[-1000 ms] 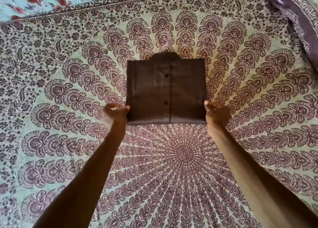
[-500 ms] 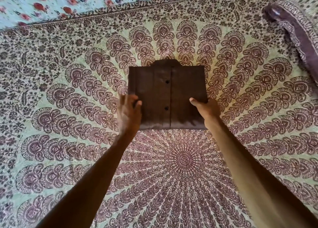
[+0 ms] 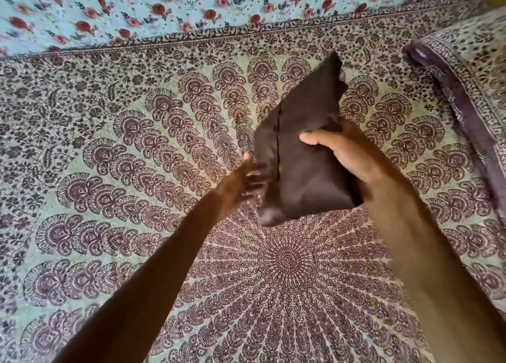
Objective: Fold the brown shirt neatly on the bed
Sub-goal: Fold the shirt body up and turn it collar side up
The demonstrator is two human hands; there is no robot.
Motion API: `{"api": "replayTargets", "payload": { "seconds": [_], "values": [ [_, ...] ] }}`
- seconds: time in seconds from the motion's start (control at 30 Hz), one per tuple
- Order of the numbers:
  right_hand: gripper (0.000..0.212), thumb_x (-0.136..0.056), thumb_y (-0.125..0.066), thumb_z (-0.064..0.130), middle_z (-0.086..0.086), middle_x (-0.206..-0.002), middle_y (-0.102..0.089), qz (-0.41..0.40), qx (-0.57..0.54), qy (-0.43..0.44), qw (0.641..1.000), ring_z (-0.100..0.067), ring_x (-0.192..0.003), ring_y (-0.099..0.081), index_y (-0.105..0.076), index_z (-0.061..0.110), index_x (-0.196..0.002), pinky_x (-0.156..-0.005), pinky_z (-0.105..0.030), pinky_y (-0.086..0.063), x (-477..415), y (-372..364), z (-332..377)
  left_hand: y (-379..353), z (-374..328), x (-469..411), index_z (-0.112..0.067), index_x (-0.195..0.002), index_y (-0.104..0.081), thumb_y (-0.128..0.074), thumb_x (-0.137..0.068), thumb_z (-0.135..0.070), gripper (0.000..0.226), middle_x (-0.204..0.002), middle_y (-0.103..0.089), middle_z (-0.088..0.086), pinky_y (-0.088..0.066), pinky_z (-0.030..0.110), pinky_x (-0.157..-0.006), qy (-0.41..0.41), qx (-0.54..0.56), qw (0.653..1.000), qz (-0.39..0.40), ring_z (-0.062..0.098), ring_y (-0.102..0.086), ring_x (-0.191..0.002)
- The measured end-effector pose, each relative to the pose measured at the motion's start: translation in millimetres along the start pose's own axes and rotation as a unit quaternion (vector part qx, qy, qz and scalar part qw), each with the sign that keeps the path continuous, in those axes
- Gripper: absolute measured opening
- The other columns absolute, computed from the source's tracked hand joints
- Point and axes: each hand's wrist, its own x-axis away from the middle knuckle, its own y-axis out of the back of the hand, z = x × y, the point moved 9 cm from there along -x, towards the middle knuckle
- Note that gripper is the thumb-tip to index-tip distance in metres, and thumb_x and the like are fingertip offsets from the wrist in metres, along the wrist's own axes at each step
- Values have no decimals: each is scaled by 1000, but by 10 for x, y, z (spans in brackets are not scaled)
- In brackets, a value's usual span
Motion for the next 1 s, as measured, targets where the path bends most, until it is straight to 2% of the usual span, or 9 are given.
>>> {"api": "replayTargets", "payload": {
  "seconds": [0.17, 0.3, 0.4, 0.5, 0.6, 0.67, 0.8, 0.9, 1.0],
  "values": [
    [22, -83, -63, 29, -1, -91, -69, -68, 399, 103, 909, -21, -82, -66, -56, 17, -100, -57, -24, -40, 526, -601, 338, -68, 393, 266, -10, -110, -58, -15, -98, -58, 66, -89, -71, 8, -52, 32, -75, 51, 220, 974, 35, 20, -68, -80],
    [35, -84, -61, 24, -11, -111, -61, -23, 475, 88, 875, -34, -90, -67, -48, 11, -114, -75, -38, -57, 323, -1300, -607, 608, 816, 375, -8, -120, -58, -15, -98, -58, 69, -113, -66, 18, -46, 46, -93, 30, 283, 955, -84, 30, -60, -105],
    [49, -86, -62, 19, -17, -130, -49, 28, 523, 75, 848, -36, -94, -66, -40, 9, -128, -77, -42, -56, 186, -1741, -1393, 1375, 1364, 203, -15, -119, -63, -12, -90, -72, 82, -101, -67, 14, -48, 54, -85, 12, 233, 948, -218, 28, -57, -95],
    [52, -85, -61, 12, -24, -147, -31, 55, 534, 85, 840, -38, -97, -64, -37, 9, -131, -78, -42, -52, 200, -2053, -1789, 1309, 1130, 631, -8, -98, -62, -25, -96, -61, 65, -75, -67, 8, -47, 33, -67, 47, 220, 952, -208, 22, -60, -71],
    [52, -87, -62, 17, -25, -155, -16, 71, 528, 79, 842, -38, -103, -62, -38, 9, -132, -83, -40, -53, 235, -2164, -1939, 1452, 947, 730, -10, -99, -60, -41, -96, -52, 46, -86, -66, 9, -49, 32, -63, 13, 138, 956, -257, 21, -62, -78],
    [38, -90, -58, 31, -20, -148, -32, 92, 492, 91, 861, -34, -103, -61, -49, 12, -121, -83, -39, -53, 282, -2114, -1909, 1524, 901, 743, -12, -102, -60, -61, -86, -51, 42, -100, -69, 13, -56, 39, -70, 25, 43, 959, -279, 25, -66, -87],
    [15, -87, -56, 33, 1, -90, -66, -122, 369, 183, 903, -18, -86, -61, -61, 20, -93, -75, -34, -49, 298, -1136, -1389, 1526, 788, 817, -14, -126, -44, -78, -75, -42, 67, -122, -59, 19, -48, 42, -94, 51, -148, 902, -402, 37, -57, -112],
    [31, -89, -57, 29, -8, -109, -63, -297, 401, 105, 860, -25, -99, -58, -57, 13, -116, -82, -34, -46, 99, -90, -1379, 1357, 632, 808, -9, -143, -22, -67, -86, -29, 76, -138, -46, 23, -40, 48, -102, -3, -209, 876, -435, 42, -46, -125],
    [45, -94, -57, 33, -12, -116, -63, -236, 339, 5, 911, -29, -103, -61, -51, 6, -130, -74, -27, -40, -237, 266, -1637, 1286, 551, 779, -13, -140, -34, -62, -89, -32, 61, -134, -42, 21, -41, 47, -94, -33, -239, 861, -447, 40, -48, -118]
  ]
}}
